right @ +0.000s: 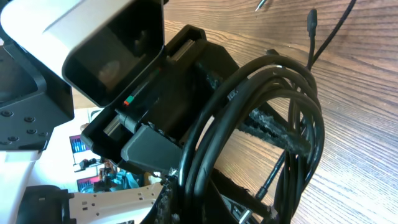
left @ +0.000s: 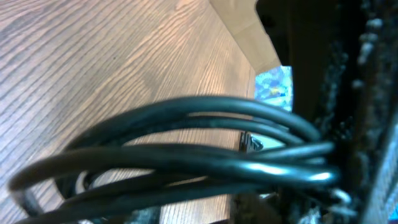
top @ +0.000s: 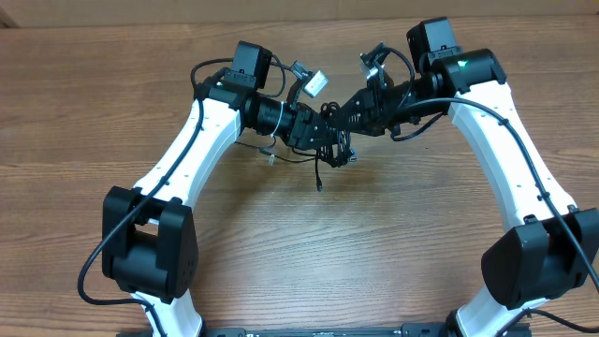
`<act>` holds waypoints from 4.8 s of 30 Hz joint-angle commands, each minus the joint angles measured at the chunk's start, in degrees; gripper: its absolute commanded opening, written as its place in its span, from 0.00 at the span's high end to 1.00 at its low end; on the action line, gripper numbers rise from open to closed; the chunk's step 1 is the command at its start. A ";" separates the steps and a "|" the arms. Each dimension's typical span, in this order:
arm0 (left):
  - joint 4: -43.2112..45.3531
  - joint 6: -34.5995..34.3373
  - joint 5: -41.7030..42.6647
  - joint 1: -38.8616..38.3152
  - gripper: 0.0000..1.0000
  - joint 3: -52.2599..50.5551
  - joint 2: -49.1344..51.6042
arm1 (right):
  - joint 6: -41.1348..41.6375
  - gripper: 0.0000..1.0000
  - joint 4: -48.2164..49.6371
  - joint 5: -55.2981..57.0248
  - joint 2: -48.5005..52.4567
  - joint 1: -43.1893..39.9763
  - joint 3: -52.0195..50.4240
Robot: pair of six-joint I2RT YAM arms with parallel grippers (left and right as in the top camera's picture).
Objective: Untangle cables
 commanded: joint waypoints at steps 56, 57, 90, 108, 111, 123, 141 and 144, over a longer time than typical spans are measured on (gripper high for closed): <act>3.72 -15.85 -6.08 -5.77 0.75 2.12 0.83 | 18.75 0.96 1.66 21.90 -0.70 2.49 1.42; 3.69 -16.02 -6.27 -5.77 0.85 2.12 0.83 | 18.75 0.96 1.68 22.71 -0.68 2.49 1.42; 2.01 -41.09 2.54 6.75 0.96 2.10 0.90 | 16.96 0.78 7.67 24.09 0.07 6.91 -2.27; 7.43 -53.13 14.69 5.14 0.92 2.10 0.90 | 23.28 0.80 17.33 24.57 1.16 13.14 -9.07; 9.79 -54.82 16.79 5.31 0.93 2.10 0.90 | 23.30 0.82 17.33 24.55 1.16 13.99 -9.07; 11.82 -43.89 9.66 6.82 0.96 2.10 0.90 | 17.66 0.87 9.49 25.66 -2.29 7.32 -8.81; 7.02 -78.58 0.31 3.76 0.96 2.08 0.90 | 0.07 0.30 12.07 38.93 -5.35 11.02 -8.90; 6.64 -85.31 5.81 2.47 0.96 2.08 0.90 | 0.87 0.43 12.35 44.76 -3.41 10.95 -9.05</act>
